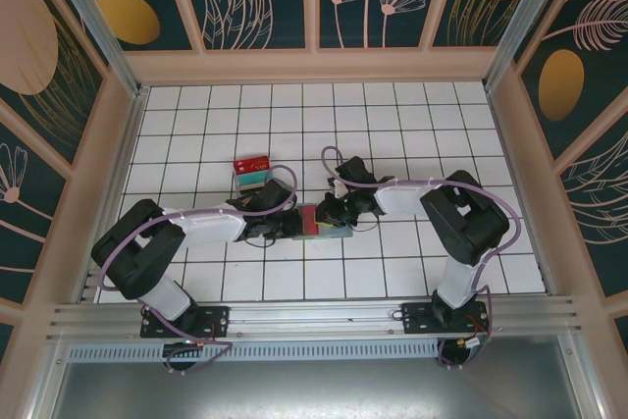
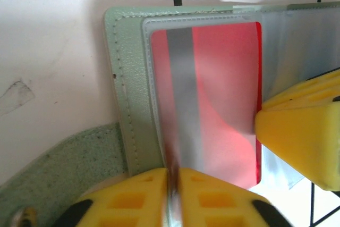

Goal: Take the credit cards out of the card holder

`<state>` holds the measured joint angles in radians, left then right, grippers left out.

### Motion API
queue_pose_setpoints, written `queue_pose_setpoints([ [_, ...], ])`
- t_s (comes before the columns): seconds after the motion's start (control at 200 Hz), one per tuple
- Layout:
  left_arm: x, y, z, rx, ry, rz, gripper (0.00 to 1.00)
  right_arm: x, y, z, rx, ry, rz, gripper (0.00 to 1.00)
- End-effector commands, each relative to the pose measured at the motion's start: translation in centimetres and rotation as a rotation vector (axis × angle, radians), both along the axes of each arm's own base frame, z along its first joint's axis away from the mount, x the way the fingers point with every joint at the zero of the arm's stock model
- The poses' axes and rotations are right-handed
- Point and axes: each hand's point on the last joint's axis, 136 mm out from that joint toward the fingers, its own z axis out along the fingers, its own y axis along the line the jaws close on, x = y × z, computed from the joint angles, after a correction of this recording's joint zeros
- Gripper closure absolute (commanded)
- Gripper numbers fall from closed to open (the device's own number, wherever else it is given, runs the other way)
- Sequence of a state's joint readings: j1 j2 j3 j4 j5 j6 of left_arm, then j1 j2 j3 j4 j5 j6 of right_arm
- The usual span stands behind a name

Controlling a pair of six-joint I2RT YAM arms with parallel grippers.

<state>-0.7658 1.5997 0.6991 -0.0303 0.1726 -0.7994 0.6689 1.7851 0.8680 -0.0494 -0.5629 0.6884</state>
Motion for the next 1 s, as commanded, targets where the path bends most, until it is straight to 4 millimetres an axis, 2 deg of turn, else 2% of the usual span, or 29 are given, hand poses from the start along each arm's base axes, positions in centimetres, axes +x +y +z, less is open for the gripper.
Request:
queue_pose_setpoints([
  [0.0, -1.3, -0.2, -0.9, 0.012, 0.055, -0.036, 0.79, -0.2, -0.1, 0.3, 0.017, -0.001, 0.002, 0.84],
  [0.225, 0.5, -1.2, 2.6, -0.032, -0.015, -0.013, 0.77, 0.8, -0.7, 2.2, 0.013, -0.063, -0.010, 0.83],
  [0.355, 1.5, -1.3, 3.9, -0.056, -0.043, 0.002, 0.72, 1.1, -1.1, 2.6, 0.010, -0.078, -0.021, 0.82],
  [0.49, 2.0, -1.1, 3.8, -0.058, -0.046, 0.006, 0.69, 0.9, -1.3, 2.2, 0.004, -0.071, -0.024, 0.81],
  [0.636, 2.3, -0.7, 3.1, -0.050, -0.037, 0.013, 0.77, 0.7, -1.4, 1.9, 0.008, -0.065, -0.025, 0.82],
  [0.746, 2.0, -0.8, 2.7, -0.053, -0.020, 0.004, 0.77, 0.6, -1.4, 1.8, 0.005, -0.063, -0.028, 0.81],
  [0.806, 1.8, -0.5, 2.3, -0.043, -0.016, 0.007, 0.71, 0.6, -1.5, 1.7, 0.002, -0.062, -0.028, 0.81],
  [0.866, 1.8, -0.2, 2.2, -0.029, -0.016, 0.010, 0.60, 0.6, -1.5, 1.6, 0.001, -0.060, -0.030, 0.81],
  [0.996, 1.9, 0.5, 2.4, 0.007, -0.033, 0.018, 0.60, 0.6, -1.5, 1.3, -0.001, -0.055, -0.031, 0.81],
])
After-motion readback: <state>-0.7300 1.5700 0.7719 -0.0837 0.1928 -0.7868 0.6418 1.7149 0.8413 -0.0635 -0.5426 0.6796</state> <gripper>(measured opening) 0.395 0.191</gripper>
